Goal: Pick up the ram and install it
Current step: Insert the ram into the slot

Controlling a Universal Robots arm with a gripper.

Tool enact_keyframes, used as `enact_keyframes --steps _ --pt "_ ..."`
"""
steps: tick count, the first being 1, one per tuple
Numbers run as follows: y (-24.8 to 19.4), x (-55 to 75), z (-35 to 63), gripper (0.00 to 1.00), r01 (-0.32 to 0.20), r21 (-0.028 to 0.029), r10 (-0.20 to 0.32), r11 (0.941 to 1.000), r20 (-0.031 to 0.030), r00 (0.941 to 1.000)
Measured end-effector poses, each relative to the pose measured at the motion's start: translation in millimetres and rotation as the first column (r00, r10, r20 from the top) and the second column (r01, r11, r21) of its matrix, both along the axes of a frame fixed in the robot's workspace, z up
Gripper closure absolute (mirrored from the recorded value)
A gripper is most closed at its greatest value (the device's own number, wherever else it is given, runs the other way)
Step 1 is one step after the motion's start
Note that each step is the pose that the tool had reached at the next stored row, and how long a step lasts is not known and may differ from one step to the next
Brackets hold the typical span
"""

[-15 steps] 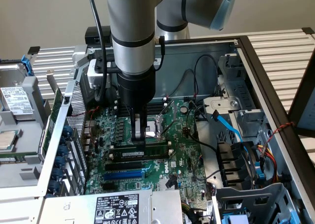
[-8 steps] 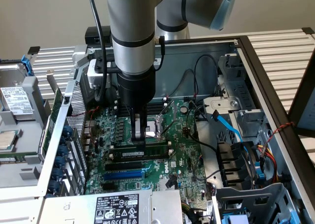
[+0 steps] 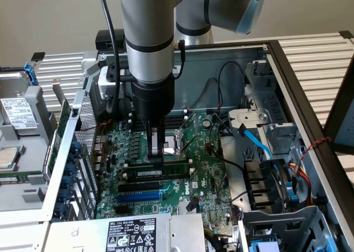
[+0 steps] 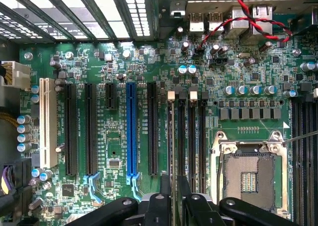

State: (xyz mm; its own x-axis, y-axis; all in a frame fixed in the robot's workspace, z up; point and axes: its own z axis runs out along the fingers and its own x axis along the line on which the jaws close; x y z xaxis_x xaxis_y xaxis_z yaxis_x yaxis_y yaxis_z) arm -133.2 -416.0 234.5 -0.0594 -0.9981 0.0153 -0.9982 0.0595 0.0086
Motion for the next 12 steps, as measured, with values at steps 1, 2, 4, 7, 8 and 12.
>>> enact_keyframes --steps 1,2,4,7,8,12 --pt "0.0 0.0 0.7 0.8 0.0 -0.0015 0.0 1.0 -0.0001 1.0" --pt "0.0 0.0 1.3 0.8 0.0 -0.0023 0.0 1.0 0.0 1.0" --pt "0.2 0.0 2.3 0.8 0.0 -0.0051 0.0 1.0 -0.0001 1.0" --pt "0.2 0.0 3.2 0.8 0.0 -0.0077 0.0 1.0 0.0001 1.0" --pt "0.2 -0.1 3.5 0.8 0.0 -0.0094 0.0 1.0 -0.0001 1.0" --pt "0.4 0.0 7.9 0.8 0.0 -0.0182 0.0 0.9998 -0.0001 1.0"
